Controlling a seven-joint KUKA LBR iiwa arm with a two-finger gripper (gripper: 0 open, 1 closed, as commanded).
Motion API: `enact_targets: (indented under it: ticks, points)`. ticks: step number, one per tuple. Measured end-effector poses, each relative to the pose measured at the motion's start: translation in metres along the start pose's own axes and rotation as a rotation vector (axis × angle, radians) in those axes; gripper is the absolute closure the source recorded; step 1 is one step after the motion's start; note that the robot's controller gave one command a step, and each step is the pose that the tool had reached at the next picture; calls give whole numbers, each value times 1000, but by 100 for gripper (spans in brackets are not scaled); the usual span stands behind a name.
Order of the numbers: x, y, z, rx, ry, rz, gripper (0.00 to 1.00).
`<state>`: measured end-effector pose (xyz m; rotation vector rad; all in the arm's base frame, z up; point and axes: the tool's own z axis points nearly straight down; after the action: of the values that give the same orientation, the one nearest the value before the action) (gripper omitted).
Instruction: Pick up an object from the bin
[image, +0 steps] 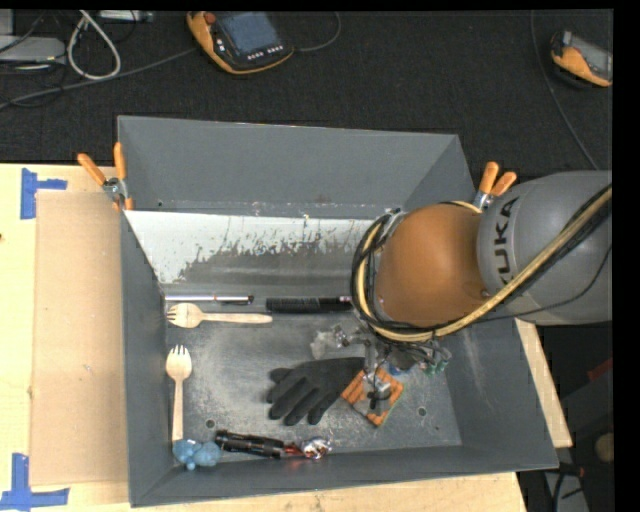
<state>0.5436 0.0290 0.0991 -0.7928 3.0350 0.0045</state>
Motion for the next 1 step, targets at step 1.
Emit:
enact_targets:
  ticks: [1]
  points:
    - [0,49,27,3,-16,79,100]
